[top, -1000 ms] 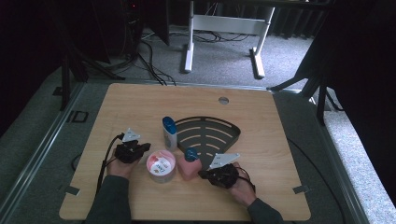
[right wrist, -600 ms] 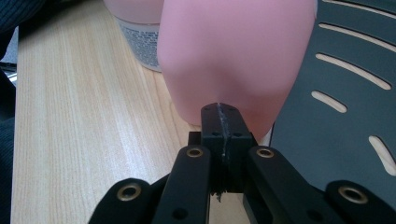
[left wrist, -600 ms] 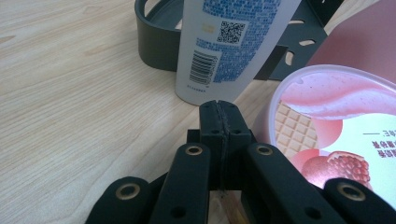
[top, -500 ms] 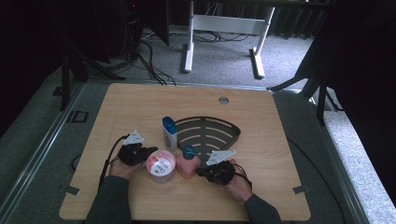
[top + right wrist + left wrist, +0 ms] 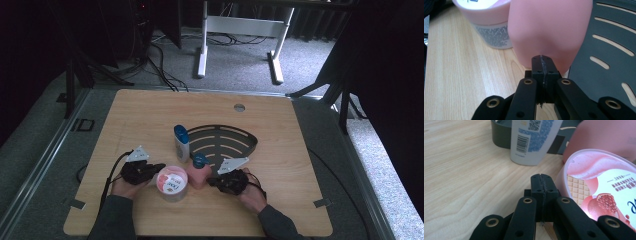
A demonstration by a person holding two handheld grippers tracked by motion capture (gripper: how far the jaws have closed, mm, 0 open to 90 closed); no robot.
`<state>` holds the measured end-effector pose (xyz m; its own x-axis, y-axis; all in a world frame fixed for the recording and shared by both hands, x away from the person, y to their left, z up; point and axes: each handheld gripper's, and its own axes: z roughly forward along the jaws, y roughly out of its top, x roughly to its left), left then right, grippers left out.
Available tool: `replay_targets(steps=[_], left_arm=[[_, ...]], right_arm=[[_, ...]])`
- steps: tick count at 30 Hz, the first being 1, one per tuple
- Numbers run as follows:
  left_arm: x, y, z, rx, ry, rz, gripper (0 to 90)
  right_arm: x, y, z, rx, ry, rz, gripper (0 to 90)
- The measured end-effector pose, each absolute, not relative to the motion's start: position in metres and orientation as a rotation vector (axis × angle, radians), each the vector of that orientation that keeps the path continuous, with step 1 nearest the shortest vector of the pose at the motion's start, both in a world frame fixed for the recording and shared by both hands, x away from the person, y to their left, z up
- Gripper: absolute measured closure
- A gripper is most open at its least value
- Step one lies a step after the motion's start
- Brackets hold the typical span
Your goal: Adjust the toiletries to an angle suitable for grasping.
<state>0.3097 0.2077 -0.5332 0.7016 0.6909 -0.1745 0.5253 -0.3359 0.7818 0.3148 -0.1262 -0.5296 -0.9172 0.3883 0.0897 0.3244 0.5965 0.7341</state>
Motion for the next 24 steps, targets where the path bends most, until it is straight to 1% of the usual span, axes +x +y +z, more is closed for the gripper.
replay_targets(steps=[11,24], left_arm=[[0.301,0.203,-0.533,2.038,0.895,0.211,90.0],[0.287,0.192,-0.533,2.054,0.862,0.175,89.9]], right_arm=[[0.320,-0.110,-0.530,0.603,2.737,1.250,90.0],[0.324,-0.104,-0.530,0.607,2.740,1.267,90.0]])
